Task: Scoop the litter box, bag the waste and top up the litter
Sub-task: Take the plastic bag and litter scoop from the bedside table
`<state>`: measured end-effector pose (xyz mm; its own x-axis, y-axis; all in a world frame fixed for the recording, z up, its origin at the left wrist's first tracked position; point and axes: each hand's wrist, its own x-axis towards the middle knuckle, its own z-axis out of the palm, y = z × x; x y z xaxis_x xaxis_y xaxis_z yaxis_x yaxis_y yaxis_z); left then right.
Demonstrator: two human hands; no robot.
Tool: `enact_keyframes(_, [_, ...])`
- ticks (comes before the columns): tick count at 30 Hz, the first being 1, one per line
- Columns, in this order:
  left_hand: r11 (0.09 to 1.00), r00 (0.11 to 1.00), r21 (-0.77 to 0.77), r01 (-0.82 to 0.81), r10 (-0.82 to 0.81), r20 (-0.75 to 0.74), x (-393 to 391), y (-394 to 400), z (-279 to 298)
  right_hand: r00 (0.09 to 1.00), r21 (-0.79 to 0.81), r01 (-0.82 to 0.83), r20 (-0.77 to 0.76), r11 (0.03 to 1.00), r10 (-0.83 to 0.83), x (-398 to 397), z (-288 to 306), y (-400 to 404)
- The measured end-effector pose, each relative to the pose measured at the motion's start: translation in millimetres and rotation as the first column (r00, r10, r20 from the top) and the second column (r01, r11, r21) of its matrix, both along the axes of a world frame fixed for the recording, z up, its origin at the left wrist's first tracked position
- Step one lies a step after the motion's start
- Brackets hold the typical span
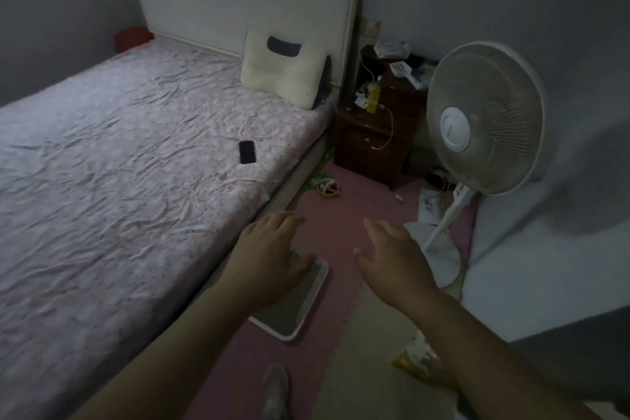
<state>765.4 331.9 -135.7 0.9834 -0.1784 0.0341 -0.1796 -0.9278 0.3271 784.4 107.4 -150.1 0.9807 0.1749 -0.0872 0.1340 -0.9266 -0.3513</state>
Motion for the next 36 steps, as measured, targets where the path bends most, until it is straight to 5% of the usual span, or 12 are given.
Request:
enact_keyframes(17, [0.955,0.954,-0.025,0.296,-0.297,-0.029,227.3,-29.3,-12.3,0.952,-0.047,0.305,0.022,0.951,-0.304,155.4,4.6,-13.1])
enact_keyframes(36, [0.986,0.983,0.05,0.162,-0.156,-0.095,371.1,-131.7,-40.3,0.986,0.018,0.116,-0.12,0.993,-0.113,337.5,-32.2,-114.0])
